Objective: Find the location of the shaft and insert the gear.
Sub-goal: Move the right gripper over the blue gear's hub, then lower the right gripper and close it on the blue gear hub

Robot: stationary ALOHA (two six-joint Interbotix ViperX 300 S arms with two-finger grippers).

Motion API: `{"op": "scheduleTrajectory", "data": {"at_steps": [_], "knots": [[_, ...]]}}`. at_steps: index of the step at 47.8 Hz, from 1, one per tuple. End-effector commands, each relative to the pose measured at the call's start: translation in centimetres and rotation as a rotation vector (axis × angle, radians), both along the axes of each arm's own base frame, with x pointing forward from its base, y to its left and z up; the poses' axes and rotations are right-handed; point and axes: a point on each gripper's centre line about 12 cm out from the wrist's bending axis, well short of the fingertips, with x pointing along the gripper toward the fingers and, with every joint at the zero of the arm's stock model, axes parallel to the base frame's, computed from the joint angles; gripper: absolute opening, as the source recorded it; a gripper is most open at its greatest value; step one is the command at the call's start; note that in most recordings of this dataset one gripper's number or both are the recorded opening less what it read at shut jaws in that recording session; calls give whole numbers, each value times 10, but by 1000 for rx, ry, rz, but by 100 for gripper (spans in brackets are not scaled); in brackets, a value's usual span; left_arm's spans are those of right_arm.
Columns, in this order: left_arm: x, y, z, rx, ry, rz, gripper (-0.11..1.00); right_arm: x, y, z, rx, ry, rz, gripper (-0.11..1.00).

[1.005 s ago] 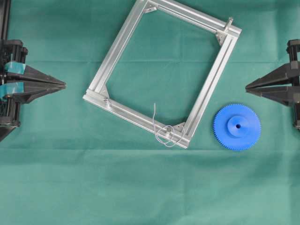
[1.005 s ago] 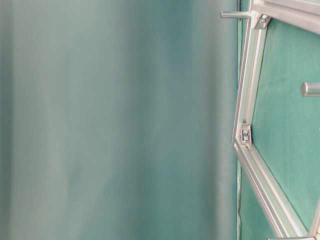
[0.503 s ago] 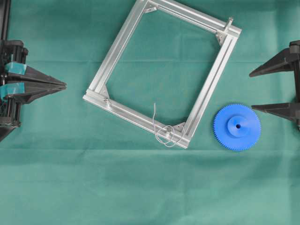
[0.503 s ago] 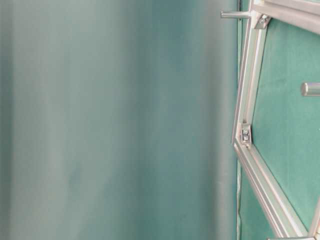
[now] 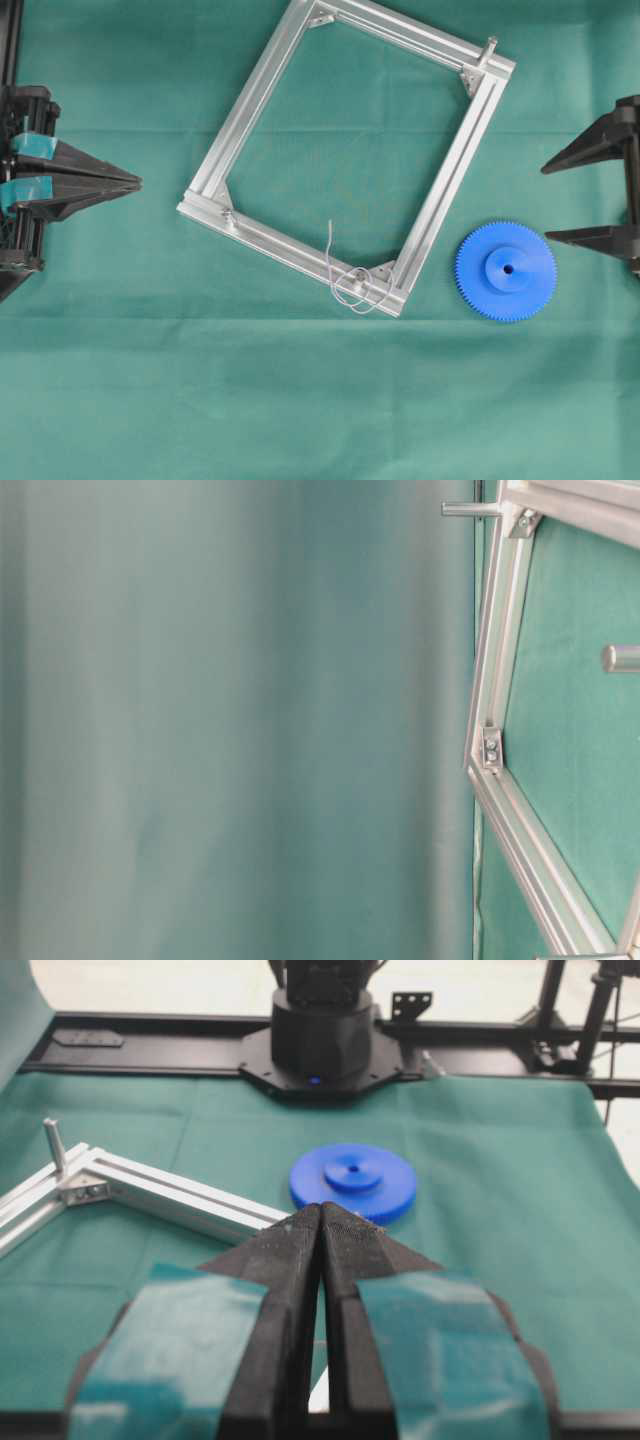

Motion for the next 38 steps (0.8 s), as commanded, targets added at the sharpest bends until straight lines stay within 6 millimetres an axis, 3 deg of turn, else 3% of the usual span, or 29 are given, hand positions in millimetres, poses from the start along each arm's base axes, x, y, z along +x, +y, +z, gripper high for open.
{"op": "scheduleTrajectory", "data": {"at_steps": [1,18,38], "knots": [[3,0,9,-3,-18,2,1,4,0,1,9,34,-8,92],[3,0,6,-5,-3,2,1,16,7,-42,42,297,-20,92],[3,0,6,-6,3,2,1,32,21,-83,38,468,6,92]]}}
